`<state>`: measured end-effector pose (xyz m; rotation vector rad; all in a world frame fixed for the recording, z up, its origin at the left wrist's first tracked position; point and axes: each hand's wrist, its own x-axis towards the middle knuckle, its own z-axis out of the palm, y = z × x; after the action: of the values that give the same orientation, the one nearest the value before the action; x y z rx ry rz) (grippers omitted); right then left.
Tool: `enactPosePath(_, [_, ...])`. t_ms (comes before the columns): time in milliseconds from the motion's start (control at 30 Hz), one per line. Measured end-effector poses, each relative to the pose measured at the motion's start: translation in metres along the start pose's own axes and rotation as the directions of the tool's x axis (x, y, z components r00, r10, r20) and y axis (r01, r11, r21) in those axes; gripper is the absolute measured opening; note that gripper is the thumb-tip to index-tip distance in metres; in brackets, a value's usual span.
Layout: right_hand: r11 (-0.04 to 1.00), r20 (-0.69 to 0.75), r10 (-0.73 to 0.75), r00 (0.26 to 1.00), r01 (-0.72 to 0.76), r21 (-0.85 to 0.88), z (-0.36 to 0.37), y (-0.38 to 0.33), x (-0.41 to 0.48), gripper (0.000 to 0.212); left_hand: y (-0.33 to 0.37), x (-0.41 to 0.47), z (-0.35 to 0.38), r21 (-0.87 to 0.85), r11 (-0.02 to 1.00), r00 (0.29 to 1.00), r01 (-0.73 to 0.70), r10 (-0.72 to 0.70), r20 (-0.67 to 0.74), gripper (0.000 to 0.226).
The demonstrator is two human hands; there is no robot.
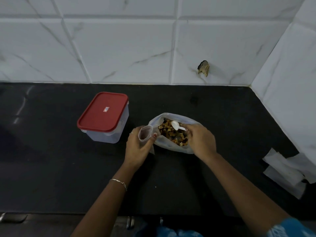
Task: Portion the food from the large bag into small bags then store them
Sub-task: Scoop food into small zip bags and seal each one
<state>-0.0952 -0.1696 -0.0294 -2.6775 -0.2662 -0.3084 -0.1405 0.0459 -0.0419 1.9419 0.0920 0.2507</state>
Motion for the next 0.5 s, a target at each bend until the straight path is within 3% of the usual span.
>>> enactPosePath(100, [0.992, 0.006, -0.100, 0.995, 0.100, -0.081, 0.007, -0.006, 0.007, 0.036, -0.008, -0.001, 0.002, 0.090, 0.996, 1.000, -0.028, 0.028, 0.005, 0.059])
enactPosePath(200, [0.983, 0.012, -0.140, 0.990, 0.140, -0.118, 0.015, -0.006, 0.013, 0.038, -0.016, -0.004, 0.004, 0.093, 0.995, 0.997, 0.034, -0.040, 0.070, 0.073])
enactPosePath(333, [0.994, 0.021, -0.095, 0.995, 0.096, -0.057, 0.019, -0.002, 0.016, 0.036, -0.031, -0.007, 0.005, 0.129, 0.990, 0.985, 0.053, -0.073, 0.156, 0.086])
enactPosePath(500, [0.996, 0.052, -0.014, 0.999, 0.010, 0.090, 0.013, 0.000, 0.010, 0.036, -0.032, -0.007, 0.006, 0.106, 0.993, 0.980, 0.060, -0.079, 0.184, 0.082])
